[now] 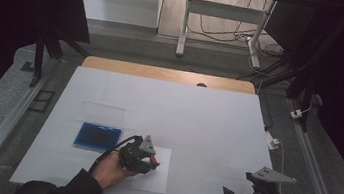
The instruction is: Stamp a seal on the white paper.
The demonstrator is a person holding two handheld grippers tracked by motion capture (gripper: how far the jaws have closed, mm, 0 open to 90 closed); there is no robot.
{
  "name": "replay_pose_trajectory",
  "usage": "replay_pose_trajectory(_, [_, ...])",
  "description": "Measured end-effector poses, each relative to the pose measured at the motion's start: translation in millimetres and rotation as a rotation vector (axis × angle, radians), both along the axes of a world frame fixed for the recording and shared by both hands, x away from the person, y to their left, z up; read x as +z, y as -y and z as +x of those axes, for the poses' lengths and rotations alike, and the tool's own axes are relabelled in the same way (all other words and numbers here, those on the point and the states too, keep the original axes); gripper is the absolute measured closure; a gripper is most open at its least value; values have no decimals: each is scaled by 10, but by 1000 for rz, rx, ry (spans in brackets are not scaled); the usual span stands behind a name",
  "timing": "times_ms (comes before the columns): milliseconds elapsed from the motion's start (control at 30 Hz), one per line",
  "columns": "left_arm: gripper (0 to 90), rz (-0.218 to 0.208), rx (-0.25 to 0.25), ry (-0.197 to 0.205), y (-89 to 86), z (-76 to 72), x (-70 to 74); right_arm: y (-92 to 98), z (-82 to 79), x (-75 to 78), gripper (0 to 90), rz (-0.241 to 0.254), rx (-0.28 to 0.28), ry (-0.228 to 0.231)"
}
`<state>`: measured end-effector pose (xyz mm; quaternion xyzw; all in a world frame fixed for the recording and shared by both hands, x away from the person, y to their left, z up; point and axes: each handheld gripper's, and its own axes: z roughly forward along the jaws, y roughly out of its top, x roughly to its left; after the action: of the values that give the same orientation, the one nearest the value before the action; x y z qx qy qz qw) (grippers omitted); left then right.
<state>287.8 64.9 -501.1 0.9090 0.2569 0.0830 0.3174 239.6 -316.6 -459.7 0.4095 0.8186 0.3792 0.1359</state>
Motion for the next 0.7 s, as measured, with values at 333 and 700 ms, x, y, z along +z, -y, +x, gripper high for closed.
replay_pose_trajectory(333, [580,-45,26,6,-100,5,108,5,0,1,1,2,0,1])
replay_pose_trajectory(700, [579,-58,47,-3,-180,-3,167,17,-6,4,1,4,-3,2])
